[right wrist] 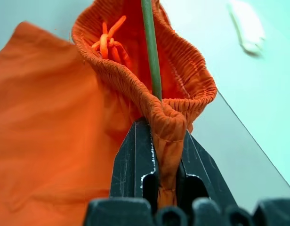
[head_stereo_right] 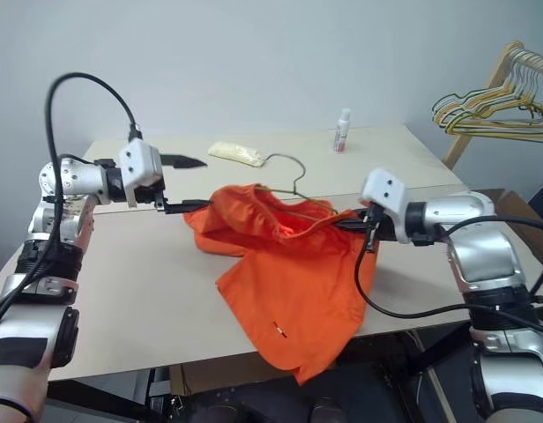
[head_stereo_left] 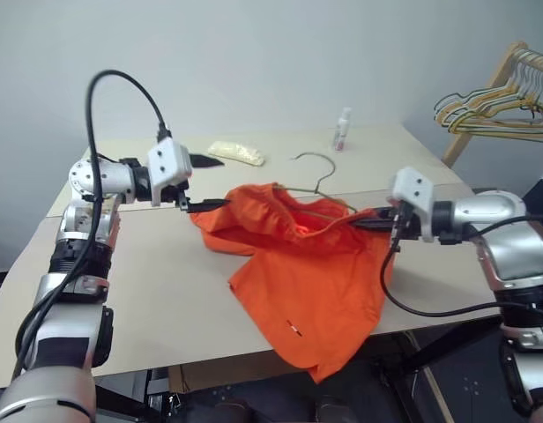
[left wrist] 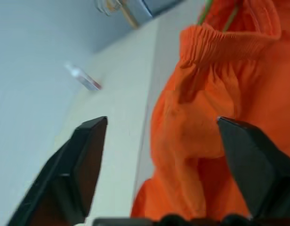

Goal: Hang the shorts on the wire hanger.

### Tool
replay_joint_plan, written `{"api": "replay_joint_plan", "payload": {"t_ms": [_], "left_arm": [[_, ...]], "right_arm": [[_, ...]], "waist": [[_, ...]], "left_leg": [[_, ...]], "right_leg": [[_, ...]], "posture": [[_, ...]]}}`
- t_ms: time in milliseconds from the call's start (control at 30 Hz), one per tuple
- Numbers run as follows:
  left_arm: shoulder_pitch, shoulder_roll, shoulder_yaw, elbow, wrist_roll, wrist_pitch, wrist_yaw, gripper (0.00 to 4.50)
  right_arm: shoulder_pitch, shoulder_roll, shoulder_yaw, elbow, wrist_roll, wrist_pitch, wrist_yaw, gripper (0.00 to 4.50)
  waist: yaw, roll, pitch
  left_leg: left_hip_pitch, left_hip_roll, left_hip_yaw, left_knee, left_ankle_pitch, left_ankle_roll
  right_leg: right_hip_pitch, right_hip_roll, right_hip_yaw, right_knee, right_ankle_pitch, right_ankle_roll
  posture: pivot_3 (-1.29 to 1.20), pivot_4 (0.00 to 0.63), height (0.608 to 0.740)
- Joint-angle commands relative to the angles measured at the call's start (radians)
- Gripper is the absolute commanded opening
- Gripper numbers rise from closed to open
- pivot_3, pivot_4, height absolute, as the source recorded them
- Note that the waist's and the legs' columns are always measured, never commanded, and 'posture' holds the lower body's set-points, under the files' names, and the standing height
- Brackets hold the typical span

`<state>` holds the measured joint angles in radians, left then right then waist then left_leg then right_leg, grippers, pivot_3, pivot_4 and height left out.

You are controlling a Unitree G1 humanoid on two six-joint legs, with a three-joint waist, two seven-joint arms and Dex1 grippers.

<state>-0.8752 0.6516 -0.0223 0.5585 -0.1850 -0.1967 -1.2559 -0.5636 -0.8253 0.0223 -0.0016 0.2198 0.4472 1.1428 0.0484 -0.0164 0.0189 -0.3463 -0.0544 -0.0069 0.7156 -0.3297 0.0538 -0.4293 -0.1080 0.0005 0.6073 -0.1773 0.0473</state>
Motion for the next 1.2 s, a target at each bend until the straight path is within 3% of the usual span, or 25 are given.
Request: {"api": "replay_joint_plan", "payload": {"t_ms": [33,367,533,633,767,933,1200], "left_arm": [[-0.002,-0.022,0.042,-0.081,-0.059,0.036,0.033,4.50],[0.187,-0.151,0.095,-0.475,-0.346,0.330,0.107,4.50],[0.228,-0.209,0.085,-0.615,-0.386,0.422,0.210,4.50],[0.237,-0.238,0.091,-0.638,-0.411,0.438,0.238,4.50],[0.250,-0.288,0.099,-0.678,-0.492,0.468,0.238,4.50],[0.262,-0.319,0.093,-0.723,-0.554,0.506,0.246,4.50],[0.285,-0.360,0.067,-0.743,-0.535,0.502,0.278,4.50]], "right_arm": [[0.020,-0.041,-0.103,-0.059,0.029,0.088,-0.078,0.07],[0.073,-0.068,-0.296,-0.151,0.030,0.536,-0.389,0.07],[0.111,-0.070,-0.391,-0.260,0.006,0.767,-0.543,0.07],[0.050,-0.053,-0.446,-0.207,-0.034,0.886,-0.659,0.07],[-0.026,-0.038,-0.474,-0.116,-0.122,0.937,-0.830,0.07],[-0.135,0.061,-0.582,-0.052,-0.217,0.940,-1.045,0.07],[-0.253,0.104,-0.682,0.134,-0.290,0.749,-1.294,0.07]], "waist": [[0.000,0.000,0.000],[-0.013,0.000,0.000],[-0.011,0.000,0.000],[-0.014,0.001,-0.001],[-0.029,0.002,-0.001],[-0.045,0.002,-0.002],[-0.061,0.007,-0.005]], "left_leg": [[0.000,0.000,0.000,0.000,0.000,0.000],[-0.005,0.000,0.001,0.001,-0.001,0.001],[-0.007,-0.001,0.001,0.000,0.000,0.001],[-0.006,-0.001,0.004,0.000,-0.001,0.001],[-0.005,-0.001,0.007,0.000,-0.001,0.001],[-0.005,-0.001,0.008,0.000,-0.001,0.001],[-0.004,-0.002,0.010,0.000,-0.001,0.002]], "right_leg": [[0.000,0.000,0.000,0.000,0.000,0.000],[-0.006,-0.003,0.003,0.001,0.000,0.000],[-0.008,-0.004,0.004,0.001,0.000,0.000],[-0.008,-0.004,0.006,-0.001,0.000,0.000],[-0.008,-0.004,0.007,-0.001,0.000,0.000],[-0.008,-0.004,0.009,-0.002,0.000,0.000],[-0.007,-0.004,0.011,-0.002,0.001,0.001]], "posture": [[0.05,0.000,0.740],[0.00,0.000,0.740],[-0.02,0.000,0.740],[-0.03,0.000,0.740],[-0.04,0.000,0.740],[-0.04,0.000,0.740],[-0.04,0.000,0.740]]}}
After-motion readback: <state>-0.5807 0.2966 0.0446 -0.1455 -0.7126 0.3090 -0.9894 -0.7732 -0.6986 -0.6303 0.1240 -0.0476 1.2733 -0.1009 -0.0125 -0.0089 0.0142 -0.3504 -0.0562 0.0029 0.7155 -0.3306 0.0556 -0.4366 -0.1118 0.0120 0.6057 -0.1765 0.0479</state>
